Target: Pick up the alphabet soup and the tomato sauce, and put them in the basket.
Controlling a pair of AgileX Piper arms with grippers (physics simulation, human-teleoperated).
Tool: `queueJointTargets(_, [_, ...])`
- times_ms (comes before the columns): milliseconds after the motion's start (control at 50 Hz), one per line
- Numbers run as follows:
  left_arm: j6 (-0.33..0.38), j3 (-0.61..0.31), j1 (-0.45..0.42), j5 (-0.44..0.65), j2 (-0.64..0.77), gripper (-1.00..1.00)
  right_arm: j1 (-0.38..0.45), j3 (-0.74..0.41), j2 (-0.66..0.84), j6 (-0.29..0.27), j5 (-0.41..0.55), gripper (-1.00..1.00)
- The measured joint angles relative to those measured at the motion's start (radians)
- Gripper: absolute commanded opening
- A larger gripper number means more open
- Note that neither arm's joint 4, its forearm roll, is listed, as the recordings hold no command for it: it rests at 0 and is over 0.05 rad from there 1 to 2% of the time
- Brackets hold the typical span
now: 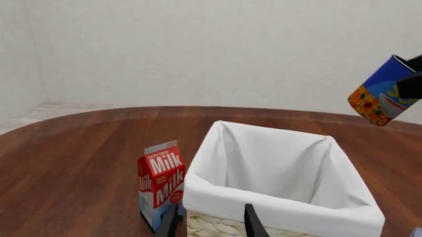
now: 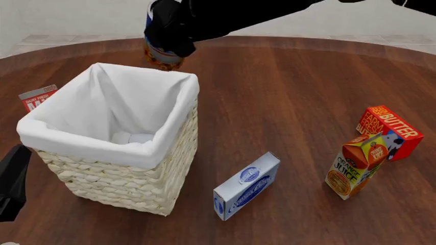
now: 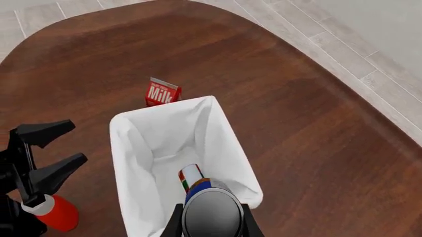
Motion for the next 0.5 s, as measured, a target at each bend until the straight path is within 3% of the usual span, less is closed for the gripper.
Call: queueJointTargets(500, [-0.002, 0.0, -0.001, 0.0, 0.0, 1.0, 0.045, -0.001, 0.033, 0.012, -0.021, -1.0])
